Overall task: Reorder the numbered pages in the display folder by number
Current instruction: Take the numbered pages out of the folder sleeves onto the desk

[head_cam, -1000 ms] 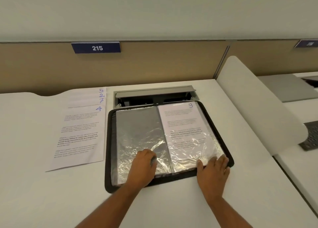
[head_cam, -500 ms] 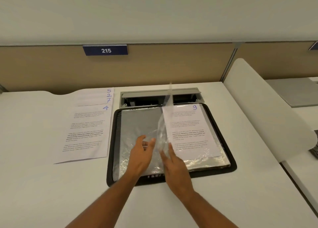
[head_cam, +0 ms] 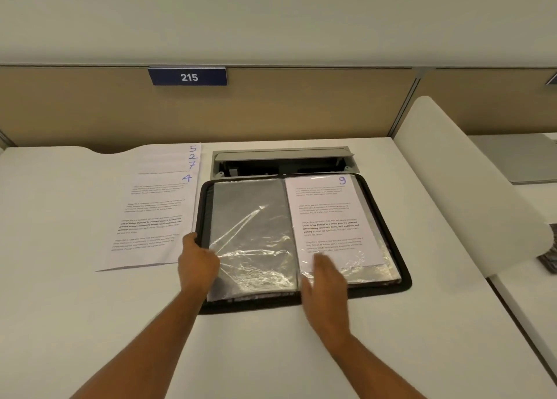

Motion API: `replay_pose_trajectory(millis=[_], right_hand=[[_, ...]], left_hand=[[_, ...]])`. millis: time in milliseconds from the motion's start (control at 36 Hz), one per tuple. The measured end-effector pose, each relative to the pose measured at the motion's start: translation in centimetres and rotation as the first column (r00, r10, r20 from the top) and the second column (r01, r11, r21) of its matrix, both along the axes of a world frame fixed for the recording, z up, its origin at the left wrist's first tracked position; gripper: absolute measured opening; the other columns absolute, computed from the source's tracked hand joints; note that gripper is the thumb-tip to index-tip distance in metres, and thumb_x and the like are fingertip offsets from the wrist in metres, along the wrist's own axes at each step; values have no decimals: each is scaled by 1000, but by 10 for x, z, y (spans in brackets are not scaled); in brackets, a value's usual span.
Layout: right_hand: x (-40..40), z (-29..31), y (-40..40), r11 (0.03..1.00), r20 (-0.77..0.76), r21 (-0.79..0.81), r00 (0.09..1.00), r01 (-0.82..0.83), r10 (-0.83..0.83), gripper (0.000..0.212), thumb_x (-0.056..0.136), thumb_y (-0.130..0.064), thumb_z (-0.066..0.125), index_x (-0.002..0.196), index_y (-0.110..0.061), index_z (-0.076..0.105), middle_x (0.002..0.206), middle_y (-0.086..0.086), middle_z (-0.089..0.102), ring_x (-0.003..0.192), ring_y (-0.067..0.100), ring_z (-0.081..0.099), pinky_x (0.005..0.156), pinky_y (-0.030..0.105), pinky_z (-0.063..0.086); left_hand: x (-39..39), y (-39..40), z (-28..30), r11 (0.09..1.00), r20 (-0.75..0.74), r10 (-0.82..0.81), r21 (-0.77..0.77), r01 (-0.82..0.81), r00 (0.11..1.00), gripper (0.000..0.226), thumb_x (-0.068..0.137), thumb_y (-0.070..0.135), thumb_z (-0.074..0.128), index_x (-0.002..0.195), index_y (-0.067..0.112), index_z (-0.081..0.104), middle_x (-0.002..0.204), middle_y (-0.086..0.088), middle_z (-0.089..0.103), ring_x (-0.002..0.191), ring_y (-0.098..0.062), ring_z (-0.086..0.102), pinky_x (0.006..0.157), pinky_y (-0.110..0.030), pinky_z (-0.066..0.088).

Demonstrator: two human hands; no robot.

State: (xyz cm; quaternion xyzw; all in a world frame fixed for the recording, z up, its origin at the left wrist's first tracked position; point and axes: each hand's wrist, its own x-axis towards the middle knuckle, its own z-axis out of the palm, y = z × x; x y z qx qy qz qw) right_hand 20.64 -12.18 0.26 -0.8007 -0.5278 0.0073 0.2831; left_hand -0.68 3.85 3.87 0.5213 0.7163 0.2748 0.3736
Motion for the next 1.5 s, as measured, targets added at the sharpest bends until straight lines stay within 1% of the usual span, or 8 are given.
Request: replay_pose_trajectory(millis=[167,361,528,722,917,1194,1389,1500], right_hand=[[65,-21,-29,857,137,-218,884,467,-447,74,94,-34,65,140,19,44,152,39,35,144,51,32,116,61,32],[83,-27,-37,881,214,-274,918,385,-334,52,98,-32,51,139,-1,57,152,40,35,146,52,28,118,62,26],[79,-7,-35,980,-245,-153,956,126,-161,65,104,-31,56,162,-25,27,168,15,20,155,33,20,121,47,30],[93,38,-27,919,-757,-9,598,394,-264,78,100,-11,63,162,-33,21,137,-3,57,117,14,59,72,8,48],[112,41,-22,858,-802,-11,508,513,-314,66,96,-12,71,152,-23,40,122,1,63,110,21,65,86,34,61],[117,30,-26,873,-763,42,580,485,-285,50,93,-22,74,137,-19,51,115,-5,61,103,17,64,65,7,50],[111,12,-37,937,-128,252,968,240,-214,36,92,-22,75,123,-12,60,116,7,59,106,24,58,89,35,55],[100,1,-38,932,344,225,918,-285,198,13,99,-18,64,99,-8,71,92,8,68,85,23,64,78,35,58]], left_hand=[[5,-5,1,991,-134,-42,121,58,990,62,85,-4,62,143,13,46,127,-13,53,114,-31,56,96,-44,51],[61,-32,6,933,-81,-282,208,293,956,38,94,6,65,128,21,58,113,2,58,102,-14,60,85,-22,46],[119,-67,-2,761,-146,-607,177,624,782,17,94,20,68,111,22,68,106,8,58,90,-4,57,83,-23,53],[164,-99,-18,578,-236,-751,218,786,617,43,86,35,77,124,22,60,120,6,57,109,-11,54,93,-29,50],[189,-103,-15,538,-391,-719,212,816,575,41,90,34,72,127,20,60,125,4,57,114,-15,53,95,-32,49],[192,-90,-8,611,-341,-678,230,757,651,18,99,32,61,96,19,73,96,5,66,86,-12,59,80,-36,54],[188,-86,-7,665,-279,-640,265,698,716,17,98,31,63,90,19,71,92,6,63,81,-10,58,76,-34,54],[186,-87,-9,651,-280,-638,301,697,717,15,97,29,64,88,20,70,89,7,63,79,-8,58,74,-34,54]])
